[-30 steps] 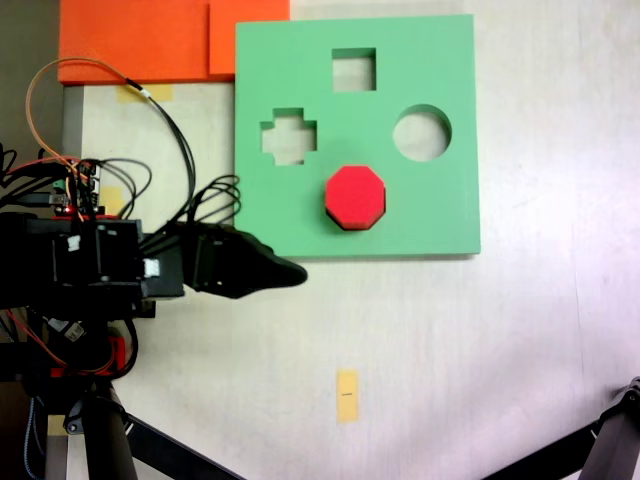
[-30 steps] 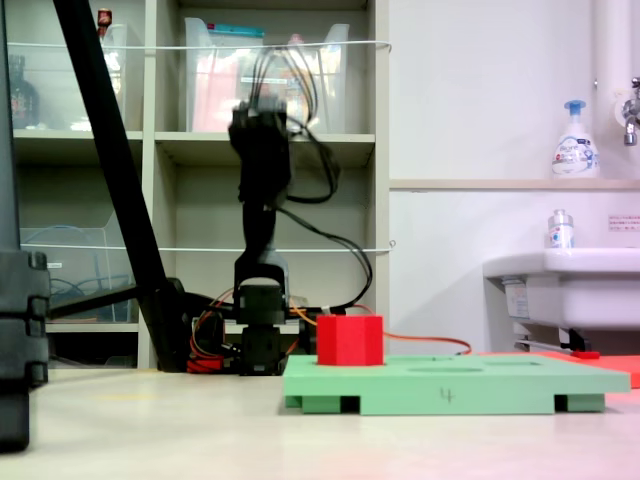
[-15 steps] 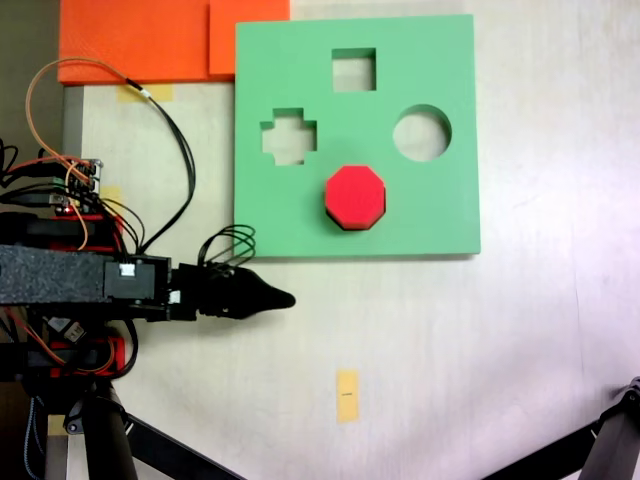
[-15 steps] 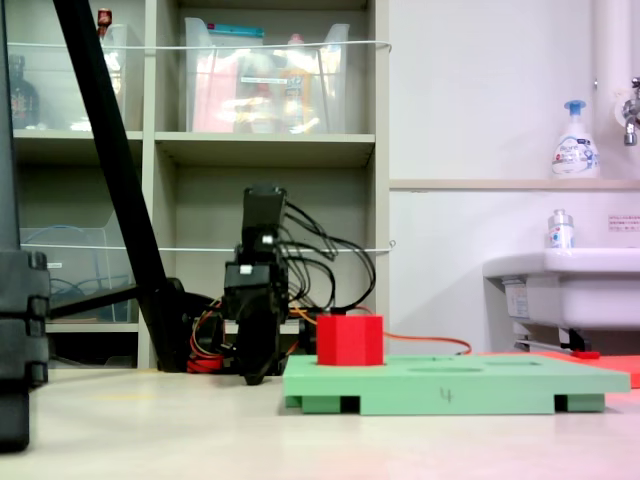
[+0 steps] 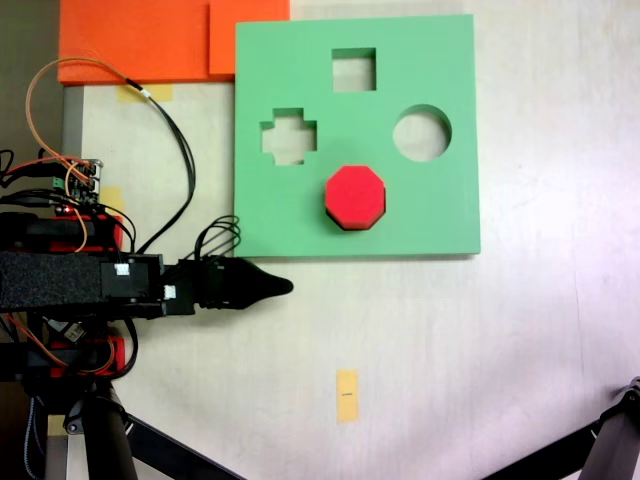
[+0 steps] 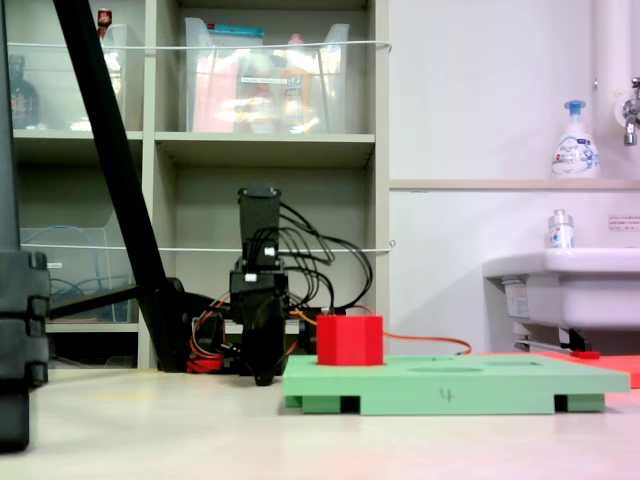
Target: Put the octagonal pillar block into the corresponding hole
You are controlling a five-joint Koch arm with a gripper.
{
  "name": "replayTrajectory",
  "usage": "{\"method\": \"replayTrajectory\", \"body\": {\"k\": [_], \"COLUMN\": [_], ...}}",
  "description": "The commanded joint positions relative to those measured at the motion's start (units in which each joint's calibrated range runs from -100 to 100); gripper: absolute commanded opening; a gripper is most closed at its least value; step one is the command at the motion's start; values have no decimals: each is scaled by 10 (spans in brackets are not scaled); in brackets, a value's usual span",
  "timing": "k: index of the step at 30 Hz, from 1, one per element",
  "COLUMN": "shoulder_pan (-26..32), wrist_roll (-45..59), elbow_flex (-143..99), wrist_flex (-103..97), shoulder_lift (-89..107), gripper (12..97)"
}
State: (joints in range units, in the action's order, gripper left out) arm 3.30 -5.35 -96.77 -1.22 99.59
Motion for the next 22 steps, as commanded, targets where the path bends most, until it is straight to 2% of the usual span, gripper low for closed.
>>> {"method": "replayTrajectory", "body": {"k": [1,22], "shoulder_pan": [2,0], "wrist_roll": [-4,-4], "elbow_flex": [-32,-32], "wrist_flex": [8,2], "shoulder_lift": [4,4], "gripper": [472,489]}}
